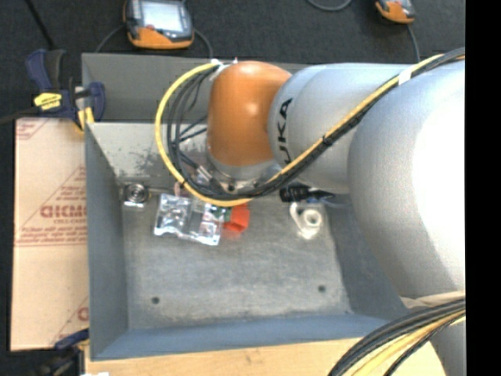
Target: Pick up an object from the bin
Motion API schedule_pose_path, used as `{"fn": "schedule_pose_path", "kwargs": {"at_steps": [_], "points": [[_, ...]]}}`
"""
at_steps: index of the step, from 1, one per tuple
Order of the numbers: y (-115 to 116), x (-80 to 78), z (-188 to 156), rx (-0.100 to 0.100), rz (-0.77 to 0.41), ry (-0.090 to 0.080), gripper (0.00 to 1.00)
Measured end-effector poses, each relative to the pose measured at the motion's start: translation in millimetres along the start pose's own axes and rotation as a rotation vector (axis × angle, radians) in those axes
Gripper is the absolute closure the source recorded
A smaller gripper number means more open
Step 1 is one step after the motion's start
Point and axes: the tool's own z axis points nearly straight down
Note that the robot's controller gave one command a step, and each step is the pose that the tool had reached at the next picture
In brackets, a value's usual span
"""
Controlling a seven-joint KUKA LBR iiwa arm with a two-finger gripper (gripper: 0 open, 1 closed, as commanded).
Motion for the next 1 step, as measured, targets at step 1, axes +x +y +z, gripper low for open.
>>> {"fn": "schedule_pose_path", "kwargs": {"at_steps": [1], "points": [[-10.4, 11.1, -129.0, 0.0, -0.006, -0.001, 1.0]]}}
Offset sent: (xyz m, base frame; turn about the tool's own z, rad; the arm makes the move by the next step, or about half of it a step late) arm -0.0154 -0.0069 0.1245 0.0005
